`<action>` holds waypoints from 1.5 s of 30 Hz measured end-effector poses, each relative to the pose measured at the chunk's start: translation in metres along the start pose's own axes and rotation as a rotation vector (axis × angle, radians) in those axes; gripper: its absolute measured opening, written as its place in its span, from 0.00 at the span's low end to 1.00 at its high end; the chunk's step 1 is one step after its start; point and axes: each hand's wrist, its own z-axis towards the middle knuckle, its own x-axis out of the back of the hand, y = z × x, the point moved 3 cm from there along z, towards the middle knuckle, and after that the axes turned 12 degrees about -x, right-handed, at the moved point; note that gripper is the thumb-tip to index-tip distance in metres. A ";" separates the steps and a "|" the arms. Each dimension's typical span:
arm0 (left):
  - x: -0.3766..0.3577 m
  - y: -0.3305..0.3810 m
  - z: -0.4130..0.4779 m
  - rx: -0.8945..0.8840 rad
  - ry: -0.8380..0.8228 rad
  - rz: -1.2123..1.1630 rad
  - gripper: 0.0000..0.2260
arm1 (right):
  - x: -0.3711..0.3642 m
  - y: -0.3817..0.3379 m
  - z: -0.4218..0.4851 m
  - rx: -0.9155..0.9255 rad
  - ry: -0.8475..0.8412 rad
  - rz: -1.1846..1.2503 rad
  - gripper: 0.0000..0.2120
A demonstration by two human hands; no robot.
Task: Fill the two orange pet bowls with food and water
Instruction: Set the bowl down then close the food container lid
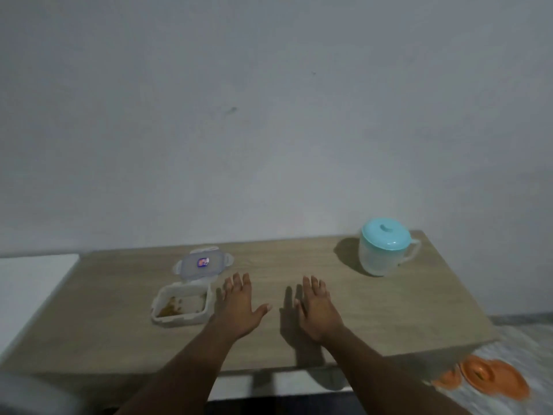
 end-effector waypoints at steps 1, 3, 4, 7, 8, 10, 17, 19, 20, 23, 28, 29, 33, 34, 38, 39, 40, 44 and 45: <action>0.006 -0.013 -0.004 0.014 0.014 -0.011 0.45 | -0.007 -0.015 0.002 0.009 -0.017 0.002 0.31; 0.015 -0.036 -0.009 0.045 0.046 -0.042 0.44 | -0.019 -0.042 0.007 0.034 -0.036 0.011 0.30; 0.021 -0.047 -0.012 0.073 0.062 -0.062 0.44 | -0.024 -0.056 0.012 0.054 -0.047 0.015 0.30; 0.036 -0.077 -0.017 0.131 0.121 -0.106 0.45 | -0.038 -0.093 0.028 0.118 -0.075 0.005 0.30; 0.042 -0.087 -0.018 0.143 0.140 -0.106 0.46 | -0.044 -0.106 0.035 0.150 -0.079 -0.002 0.30; 0.052 -0.114 -0.014 0.164 0.178 -0.085 0.49 | -0.056 -0.133 0.048 0.180 -0.087 0.004 0.30; 0.082 -0.198 0.017 0.188 0.174 -0.031 0.47 | -0.090 -0.205 0.089 0.171 -0.114 -0.026 0.30; 0.089 -0.211 0.028 0.155 0.148 -0.063 0.46 | -0.095 -0.218 0.104 0.116 -0.120 -0.024 0.30; 0.091 -0.223 0.037 0.148 0.126 -0.085 0.45 | -0.101 -0.226 0.113 0.081 -0.124 -0.025 0.30; 0.096 -0.260 0.062 0.183 0.090 -0.123 0.30 | -0.112 -0.238 0.140 -0.037 -0.098 -0.050 0.28; 0.092 -0.316 0.104 0.416 0.002 -0.305 0.10 | -0.113 -0.240 0.173 -0.302 -0.025 -0.172 0.14; 0.086 -0.324 0.112 0.449 -0.024 -0.378 0.11 | -0.113 -0.241 0.177 -0.335 -0.013 -0.178 0.13; 0.070 -0.330 0.128 0.527 -0.036 -0.512 0.10 | -0.125 -0.238 0.188 -0.483 -0.011 -0.066 0.14; 0.070 -0.330 0.130 0.528 -0.042 -0.510 0.08 | -0.125 -0.238 0.189 -0.514 -0.015 -0.019 0.14; 0.052 -0.353 0.144 0.600 -0.035 -0.552 0.08 | -0.124 -0.232 0.199 -0.600 -0.015 0.148 0.17; 0.039 -0.366 0.153 0.615 -0.042 -0.574 0.10 | -0.126 -0.229 0.203 -0.603 -0.012 0.182 0.17; 0.032 -0.373 0.157 0.634 -0.052 -0.589 0.12 | -0.128 -0.226 0.207 -0.611 -0.014 0.207 0.17; 0.042 -0.371 0.155 0.671 -0.019 -0.665 0.12 | -0.149 -0.202 0.229 -0.642 -0.023 0.345 0.19; 0.060 -0.359 0.147 0.670 -0.012 -0.676 0.12 | -0.140 -0.209 0.224 -0.622 -0.013 0.361 0.18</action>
